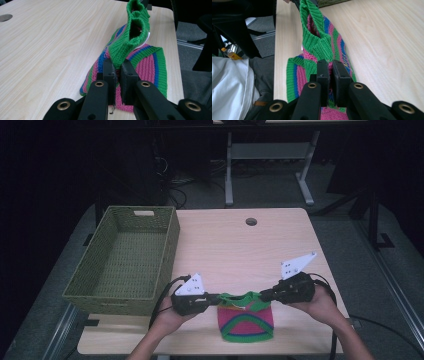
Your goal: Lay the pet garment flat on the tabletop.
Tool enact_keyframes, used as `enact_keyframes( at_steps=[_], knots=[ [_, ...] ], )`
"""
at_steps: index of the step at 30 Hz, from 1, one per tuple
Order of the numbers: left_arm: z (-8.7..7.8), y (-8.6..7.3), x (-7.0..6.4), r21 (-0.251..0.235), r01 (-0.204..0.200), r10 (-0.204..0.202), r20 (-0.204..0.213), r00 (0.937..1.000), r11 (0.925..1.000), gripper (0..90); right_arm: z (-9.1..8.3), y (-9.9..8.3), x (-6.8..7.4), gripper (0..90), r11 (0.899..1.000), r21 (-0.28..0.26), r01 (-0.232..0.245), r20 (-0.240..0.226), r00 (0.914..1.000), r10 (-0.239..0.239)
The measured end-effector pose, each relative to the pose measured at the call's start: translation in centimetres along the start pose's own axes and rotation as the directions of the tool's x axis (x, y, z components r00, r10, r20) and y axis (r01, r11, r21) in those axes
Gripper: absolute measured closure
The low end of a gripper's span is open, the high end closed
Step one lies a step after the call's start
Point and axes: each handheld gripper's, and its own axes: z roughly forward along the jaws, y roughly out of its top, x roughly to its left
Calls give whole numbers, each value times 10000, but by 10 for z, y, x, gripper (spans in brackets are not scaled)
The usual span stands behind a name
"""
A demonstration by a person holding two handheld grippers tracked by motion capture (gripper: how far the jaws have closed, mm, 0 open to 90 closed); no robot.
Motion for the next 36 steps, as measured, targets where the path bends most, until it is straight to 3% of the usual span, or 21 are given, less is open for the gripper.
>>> enact_keyframes(
  at_steps=[23, 36],
  knots=[
    [9, 25, 32, 265, 269, -252, -624, 9977, 9993, 844, -6, 12, -28, 844, 9995, -59, -320, 706, 9970, 323],
    [14, 27, 48, 436, 678, -636, -914, 9938, 9967, 844, -2, 21, -50, 844, 9983, -47, -576, 1177, 9914, 577]
  ],
)
